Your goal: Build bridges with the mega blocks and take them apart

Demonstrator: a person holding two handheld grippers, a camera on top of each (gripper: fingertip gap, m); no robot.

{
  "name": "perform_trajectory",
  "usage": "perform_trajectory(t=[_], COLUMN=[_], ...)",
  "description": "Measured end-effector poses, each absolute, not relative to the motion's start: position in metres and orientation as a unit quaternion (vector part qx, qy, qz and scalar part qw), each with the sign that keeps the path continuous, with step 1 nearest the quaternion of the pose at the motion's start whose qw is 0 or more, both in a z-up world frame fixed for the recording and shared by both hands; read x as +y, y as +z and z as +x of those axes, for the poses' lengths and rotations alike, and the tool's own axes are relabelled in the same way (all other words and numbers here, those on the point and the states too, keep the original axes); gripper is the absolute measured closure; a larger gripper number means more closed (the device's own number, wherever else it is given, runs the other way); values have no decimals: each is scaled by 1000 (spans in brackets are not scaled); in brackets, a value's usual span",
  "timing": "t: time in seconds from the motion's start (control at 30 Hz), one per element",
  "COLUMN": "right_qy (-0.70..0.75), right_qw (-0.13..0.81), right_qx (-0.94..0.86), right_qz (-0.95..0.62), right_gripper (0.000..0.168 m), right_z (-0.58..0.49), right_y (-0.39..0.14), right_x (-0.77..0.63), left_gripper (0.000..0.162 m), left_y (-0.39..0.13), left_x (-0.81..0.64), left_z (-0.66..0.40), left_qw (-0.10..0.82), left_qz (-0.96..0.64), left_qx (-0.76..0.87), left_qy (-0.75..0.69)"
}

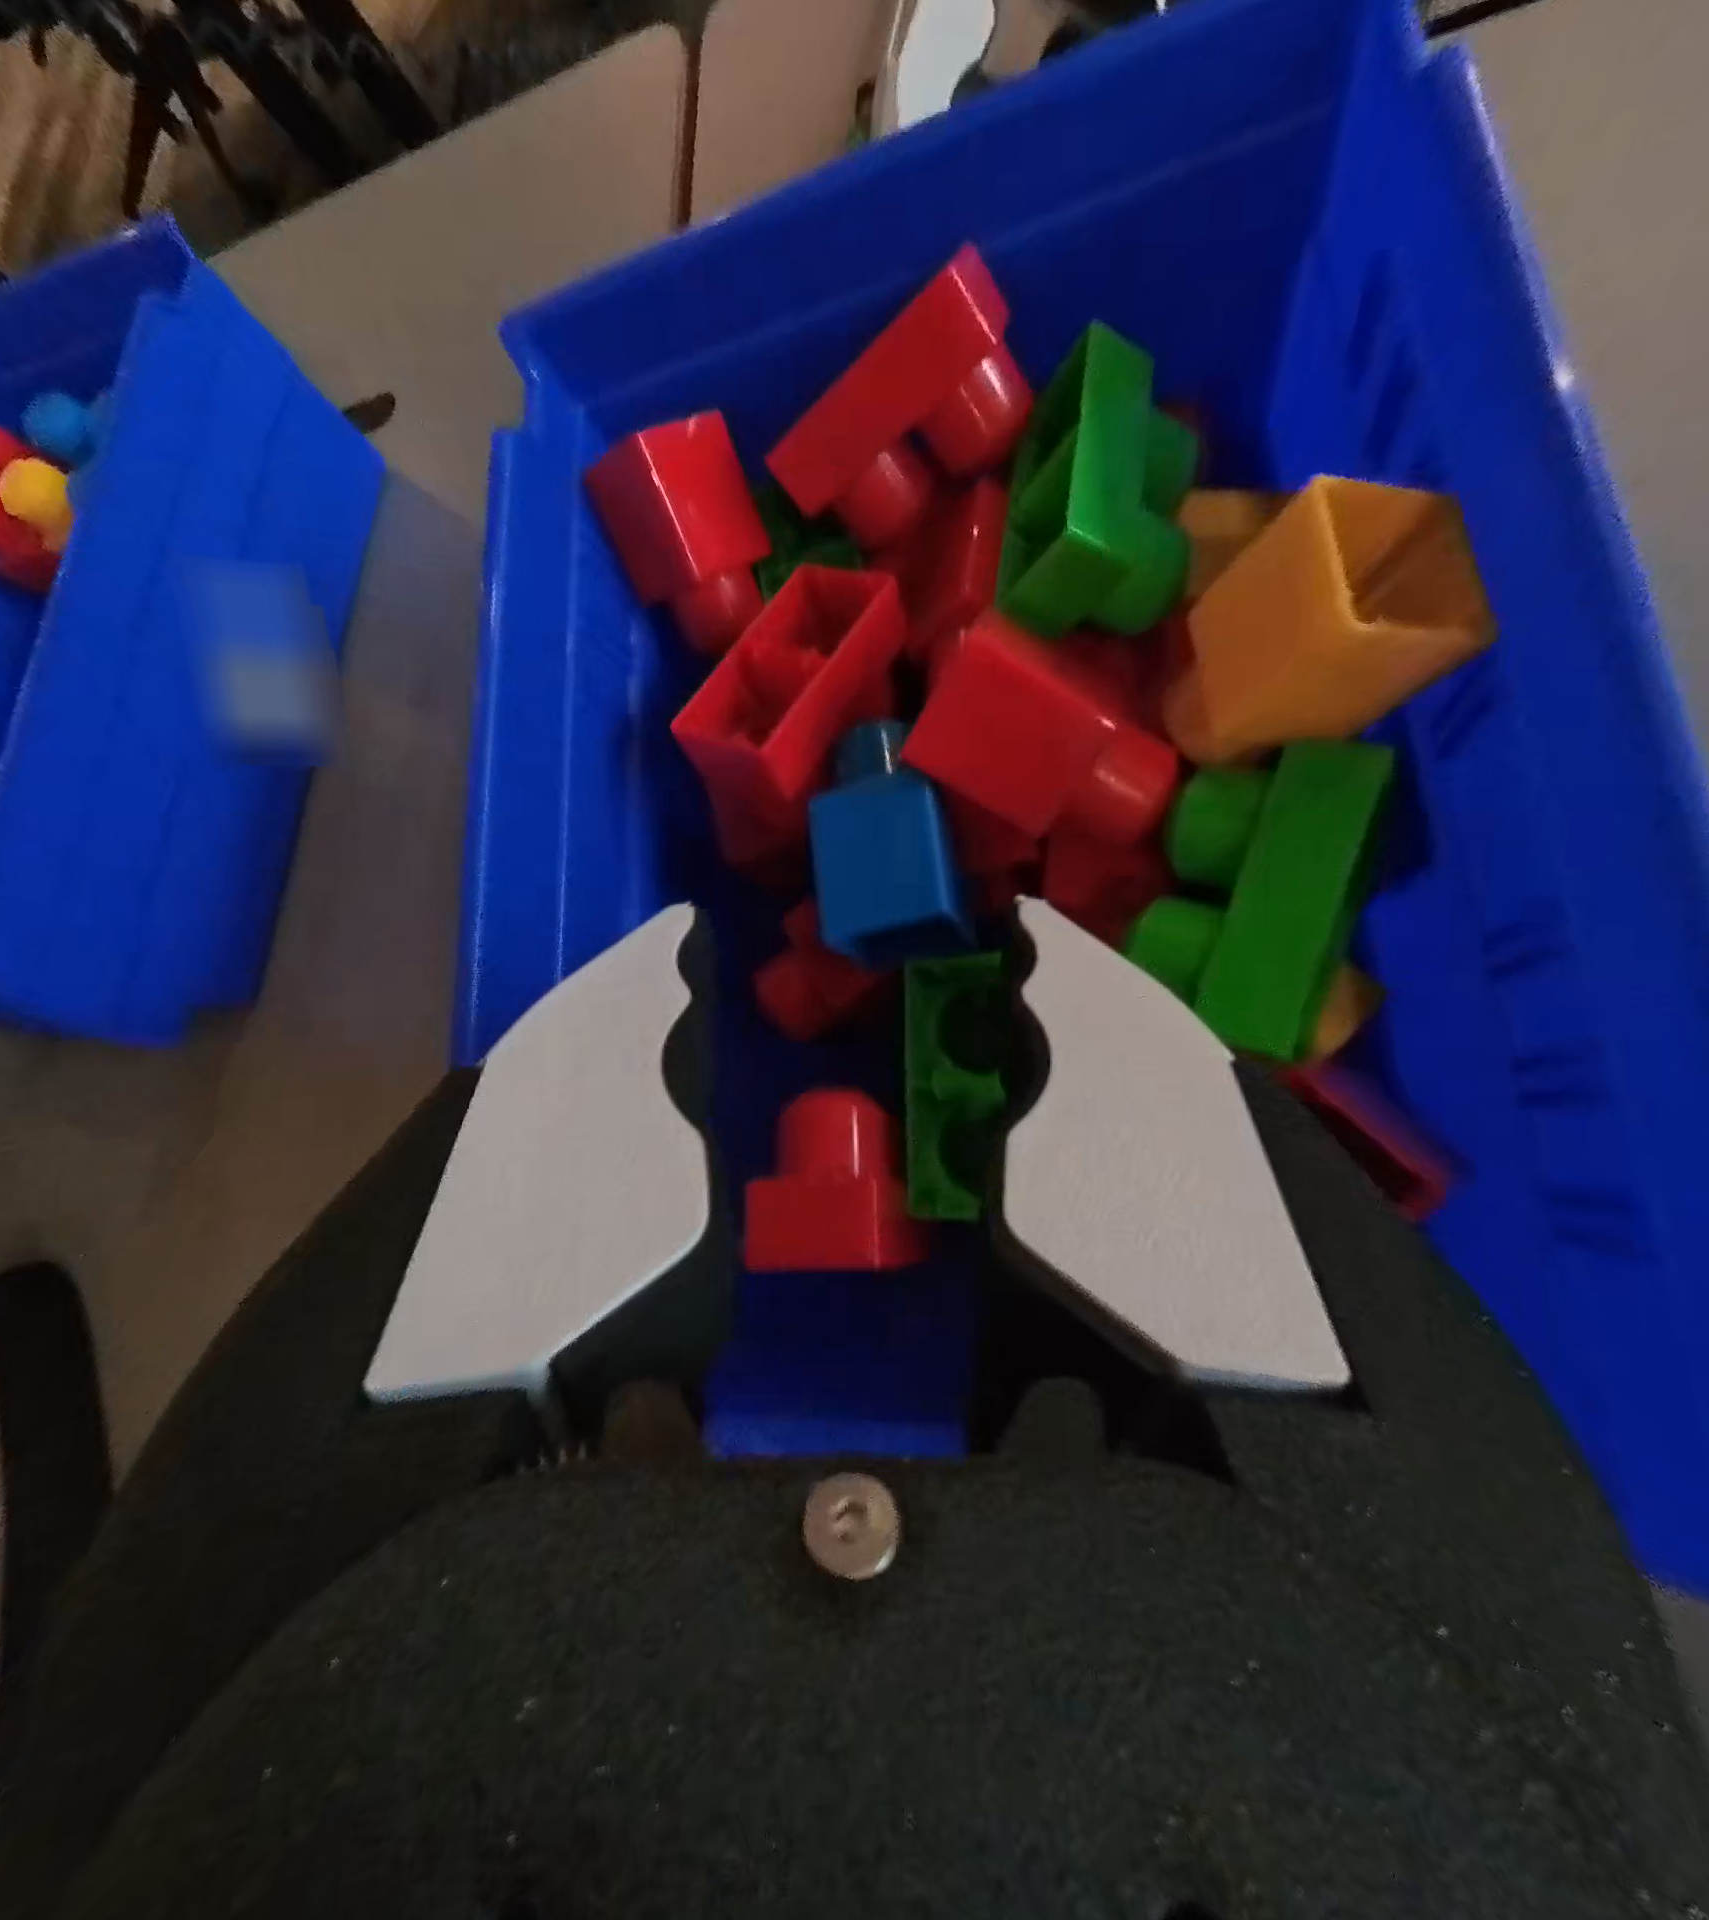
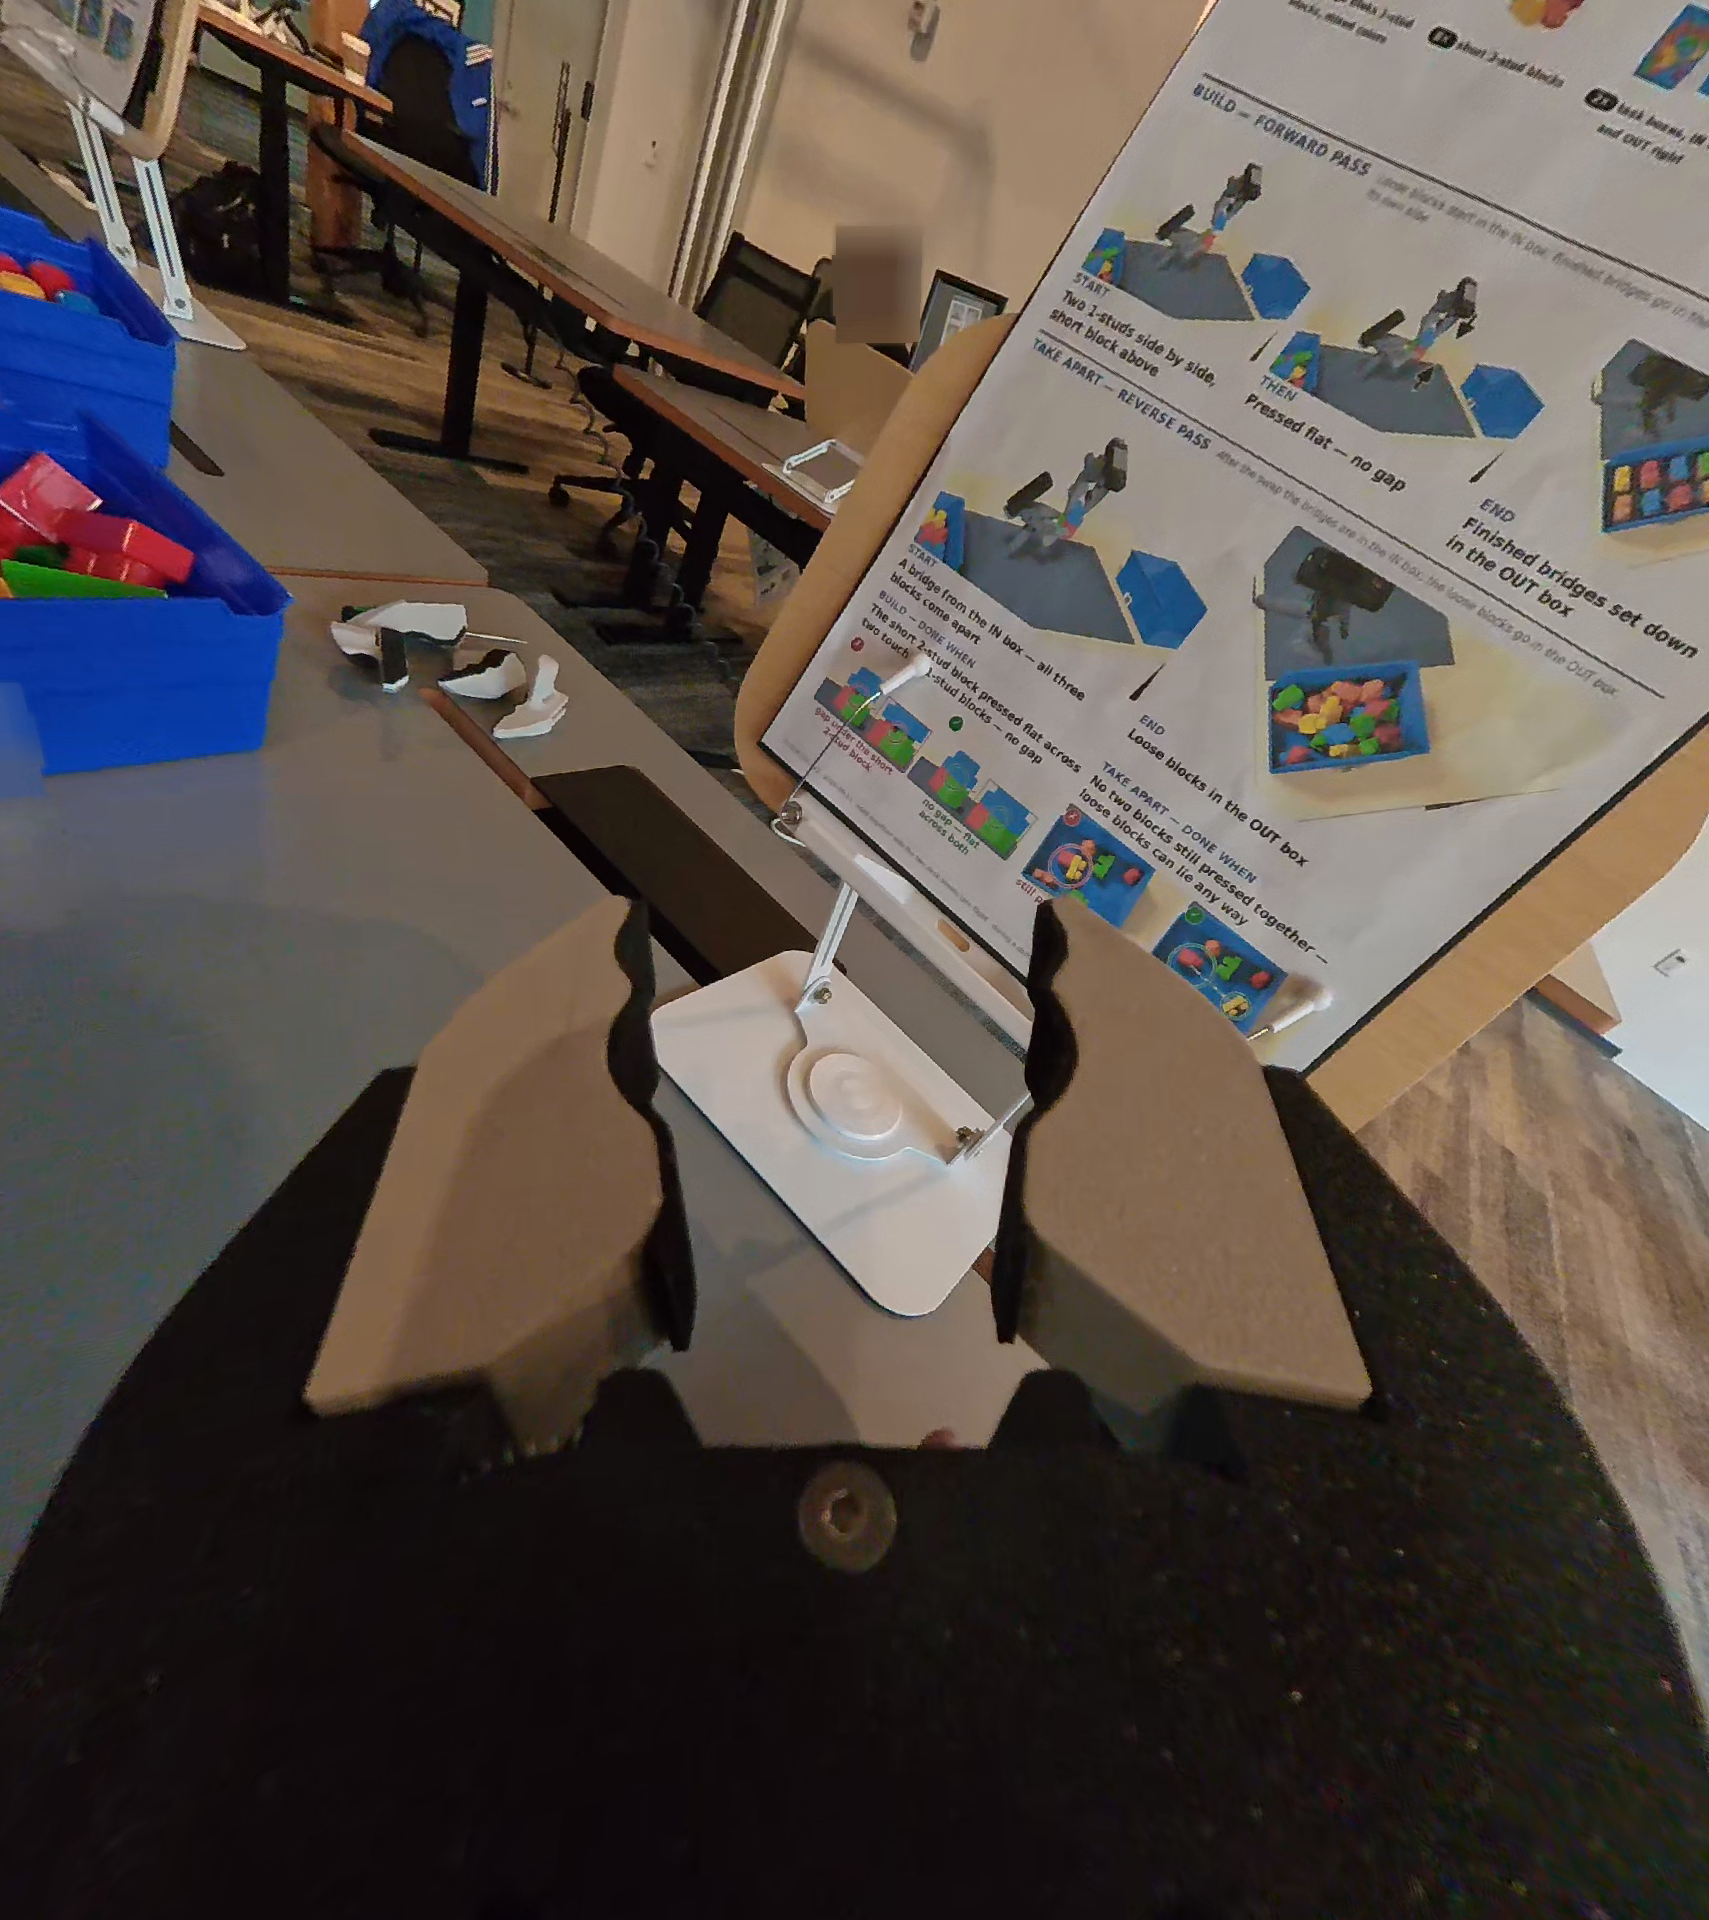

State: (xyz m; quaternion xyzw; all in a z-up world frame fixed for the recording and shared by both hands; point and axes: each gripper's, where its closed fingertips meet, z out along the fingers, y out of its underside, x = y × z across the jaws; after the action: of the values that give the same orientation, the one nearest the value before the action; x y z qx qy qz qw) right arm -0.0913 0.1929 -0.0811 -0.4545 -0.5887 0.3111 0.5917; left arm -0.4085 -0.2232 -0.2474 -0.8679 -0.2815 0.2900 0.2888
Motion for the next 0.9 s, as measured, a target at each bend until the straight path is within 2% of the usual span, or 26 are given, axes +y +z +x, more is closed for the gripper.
perform_trajectory(t=[0.43,0.5,0.57,0.63,0.73,0.9], right_qy=[302,301,299,299,301,331], right_qw=[598,598,598,595,584,554], right_qx=[-584,-585,-586,-589,-603,-637], right_qz=[-458,-458,-458,-458,-452,-422], right_gripper=[99,99,99,99,99,100], right_z=[-87,-87,-87,-88,-92,-102], right_y=[-81,-81,-81,-83,-88,-95], right_x=[200,200,200,199,193,168], left_gripper=[102,108,124,125,126,126], left_y=[-292,-297,-300,-299,-276,-186], left_x=[-215,-213,-211,-210,-216,-187], left_z=[-440,-442,-446,-444,-440,-409], left_qw=[249,252,266,285,328,517], left_qz=[-875,-876,-871,-868,-847,-780], left_qx=[-323,-323,-322,-324,-336,-271], left_qy=[262,256,258,245,249,228])
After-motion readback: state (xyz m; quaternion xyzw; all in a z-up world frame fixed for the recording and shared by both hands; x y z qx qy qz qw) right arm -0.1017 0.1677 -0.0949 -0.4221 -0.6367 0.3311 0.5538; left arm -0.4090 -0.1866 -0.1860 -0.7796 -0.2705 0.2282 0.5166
